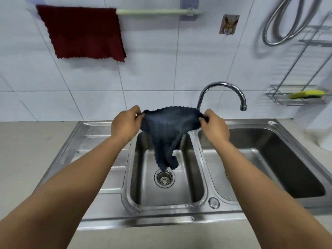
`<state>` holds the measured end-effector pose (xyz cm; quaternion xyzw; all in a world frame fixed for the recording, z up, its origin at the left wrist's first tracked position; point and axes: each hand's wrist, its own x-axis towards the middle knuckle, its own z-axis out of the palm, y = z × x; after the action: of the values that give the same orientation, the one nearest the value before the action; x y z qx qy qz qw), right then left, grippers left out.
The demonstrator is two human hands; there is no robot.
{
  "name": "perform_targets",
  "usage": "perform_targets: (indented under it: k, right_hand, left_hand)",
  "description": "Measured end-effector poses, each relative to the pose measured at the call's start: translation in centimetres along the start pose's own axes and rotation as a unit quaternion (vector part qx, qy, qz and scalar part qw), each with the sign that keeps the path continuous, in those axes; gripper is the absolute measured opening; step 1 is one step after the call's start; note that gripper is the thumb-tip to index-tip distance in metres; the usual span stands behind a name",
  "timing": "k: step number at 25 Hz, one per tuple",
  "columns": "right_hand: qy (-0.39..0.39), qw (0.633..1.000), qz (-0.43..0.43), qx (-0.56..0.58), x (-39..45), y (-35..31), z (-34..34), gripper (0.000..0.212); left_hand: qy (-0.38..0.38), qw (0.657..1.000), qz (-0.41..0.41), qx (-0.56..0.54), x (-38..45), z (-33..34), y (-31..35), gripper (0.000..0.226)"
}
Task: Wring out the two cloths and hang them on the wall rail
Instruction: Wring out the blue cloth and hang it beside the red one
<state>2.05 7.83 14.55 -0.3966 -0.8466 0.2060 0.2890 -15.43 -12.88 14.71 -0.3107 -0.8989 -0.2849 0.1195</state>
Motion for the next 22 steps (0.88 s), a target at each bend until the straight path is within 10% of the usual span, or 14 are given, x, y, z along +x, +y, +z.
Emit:
perform_targets:
  k: [16,22]
  right_hand:
    - [-0.015,0.999,0.040,-0.006,0.8,-0.4,1.1,0.012]
    - [-0.032,0.994,0.097,0.043,1.9,-0.9,0.8,0.014]
  left_hand:
    - [-0.044,0.995,-0.086,0.034,1.1,0.2,-1.3,0.029]
    - [-0.066,0.953,-0.195,-0.220,2.1,0.1,-0.9,0.027]
